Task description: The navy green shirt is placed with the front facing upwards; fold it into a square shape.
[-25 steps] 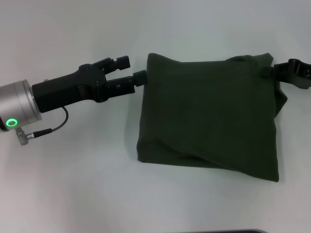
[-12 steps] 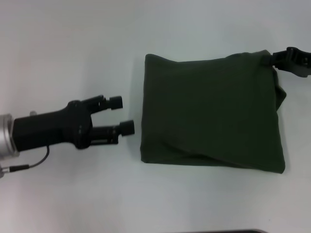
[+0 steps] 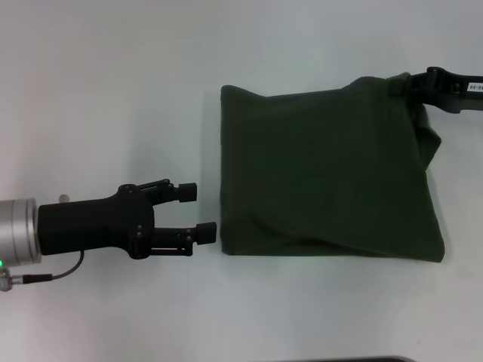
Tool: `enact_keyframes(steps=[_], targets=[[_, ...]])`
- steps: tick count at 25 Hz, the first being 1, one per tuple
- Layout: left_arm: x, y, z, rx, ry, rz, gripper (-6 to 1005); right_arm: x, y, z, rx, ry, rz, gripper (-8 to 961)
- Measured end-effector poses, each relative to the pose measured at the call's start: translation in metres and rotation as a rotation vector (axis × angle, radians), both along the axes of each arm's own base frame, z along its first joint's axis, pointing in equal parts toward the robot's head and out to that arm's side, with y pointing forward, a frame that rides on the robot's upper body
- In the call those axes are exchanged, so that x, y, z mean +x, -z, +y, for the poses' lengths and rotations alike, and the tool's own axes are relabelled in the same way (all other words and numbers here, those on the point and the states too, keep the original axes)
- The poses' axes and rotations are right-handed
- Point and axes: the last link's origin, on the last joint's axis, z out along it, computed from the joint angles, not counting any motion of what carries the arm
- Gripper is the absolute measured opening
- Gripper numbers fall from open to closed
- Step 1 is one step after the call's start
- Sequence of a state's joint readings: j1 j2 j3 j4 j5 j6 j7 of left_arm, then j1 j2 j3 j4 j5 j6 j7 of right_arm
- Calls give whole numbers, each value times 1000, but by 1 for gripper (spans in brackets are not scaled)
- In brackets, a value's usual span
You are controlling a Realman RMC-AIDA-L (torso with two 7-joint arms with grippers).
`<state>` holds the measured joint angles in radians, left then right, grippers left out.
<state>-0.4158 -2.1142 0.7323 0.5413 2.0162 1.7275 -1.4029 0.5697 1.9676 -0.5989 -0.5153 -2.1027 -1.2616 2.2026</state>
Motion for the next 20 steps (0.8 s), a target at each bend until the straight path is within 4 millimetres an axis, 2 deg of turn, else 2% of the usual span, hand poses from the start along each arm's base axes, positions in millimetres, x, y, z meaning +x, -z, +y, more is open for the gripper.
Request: enact_keyframes(steps=[11,20], targets=[[5,4,-2,-36,29,8,936,11,-5,-9,26,31,14,36],[11,17,-5,-72,46,12,936,9,-4,-7,25,23,9,35]])
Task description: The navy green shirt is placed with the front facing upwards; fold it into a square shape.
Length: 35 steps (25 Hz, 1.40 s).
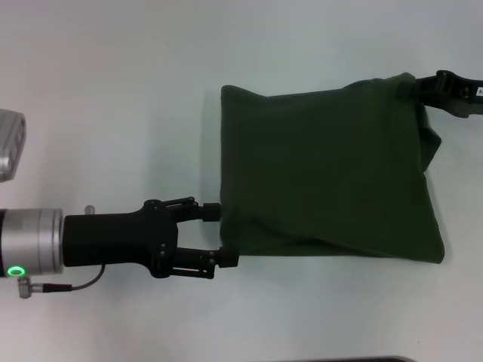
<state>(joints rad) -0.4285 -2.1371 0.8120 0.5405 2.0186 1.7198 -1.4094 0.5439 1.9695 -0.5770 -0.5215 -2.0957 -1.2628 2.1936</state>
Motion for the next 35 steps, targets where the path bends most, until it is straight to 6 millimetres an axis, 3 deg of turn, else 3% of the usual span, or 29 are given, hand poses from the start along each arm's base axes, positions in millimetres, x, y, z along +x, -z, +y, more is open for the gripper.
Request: enact_keyframes(steps=[7,13,23,35], targets=[[-1,10,4,30,-29,26,936,0,0,0,1,0,0,36],[-13,15,12,98,-84,99,936,0,0,-1,1,1,3,36],[-23,15,6,118,-107,117,937,1,-1,-2,1,-1,6,36],[-21,15,6,115,-101,109,937,-25,-17,6,22,-105,74,36]])
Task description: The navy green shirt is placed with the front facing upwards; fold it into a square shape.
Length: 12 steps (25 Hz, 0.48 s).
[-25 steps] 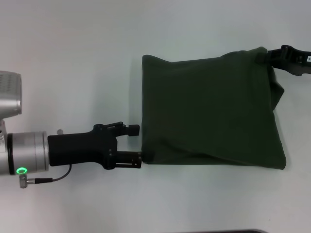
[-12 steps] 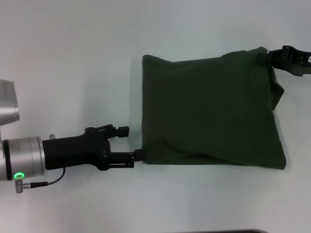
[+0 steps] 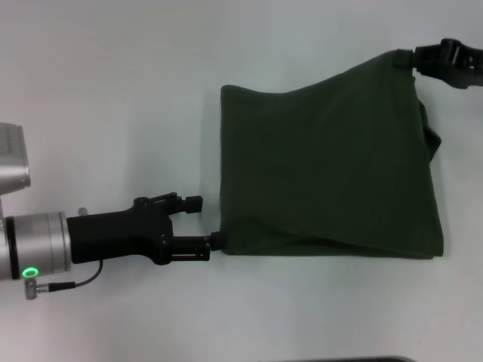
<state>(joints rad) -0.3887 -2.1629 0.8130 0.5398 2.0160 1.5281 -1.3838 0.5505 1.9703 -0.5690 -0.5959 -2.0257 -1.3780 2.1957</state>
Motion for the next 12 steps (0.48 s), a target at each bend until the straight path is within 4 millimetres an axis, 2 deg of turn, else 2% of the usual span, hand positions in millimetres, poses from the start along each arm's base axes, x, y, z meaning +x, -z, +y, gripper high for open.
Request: enact_keyframes(steps=[12], targets=[[4,-1,4,2,12,-4,937,-8,-12,14,46,-1,-15,35]])
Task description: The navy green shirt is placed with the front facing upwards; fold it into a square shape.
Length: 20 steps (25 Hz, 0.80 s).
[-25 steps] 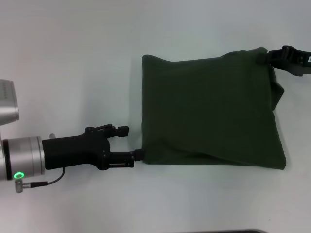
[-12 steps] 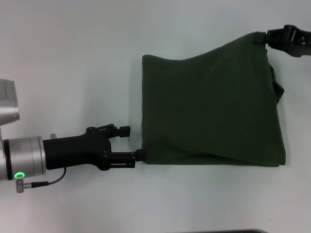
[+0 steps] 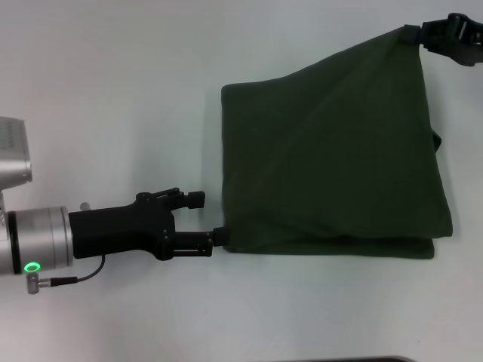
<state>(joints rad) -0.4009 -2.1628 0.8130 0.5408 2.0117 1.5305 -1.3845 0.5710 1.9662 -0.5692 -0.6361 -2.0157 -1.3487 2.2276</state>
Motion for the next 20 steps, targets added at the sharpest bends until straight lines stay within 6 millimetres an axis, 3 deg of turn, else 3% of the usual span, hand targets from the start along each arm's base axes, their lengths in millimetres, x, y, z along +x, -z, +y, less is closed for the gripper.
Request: enact_keyframes(steps=[10,20], targets=[[1,0,2,-5,4,4,938,-5,10,10,9,10,-24,36],[0,-1,2,-5,2,8,938,7,30,6,-7,72,-61,36]])
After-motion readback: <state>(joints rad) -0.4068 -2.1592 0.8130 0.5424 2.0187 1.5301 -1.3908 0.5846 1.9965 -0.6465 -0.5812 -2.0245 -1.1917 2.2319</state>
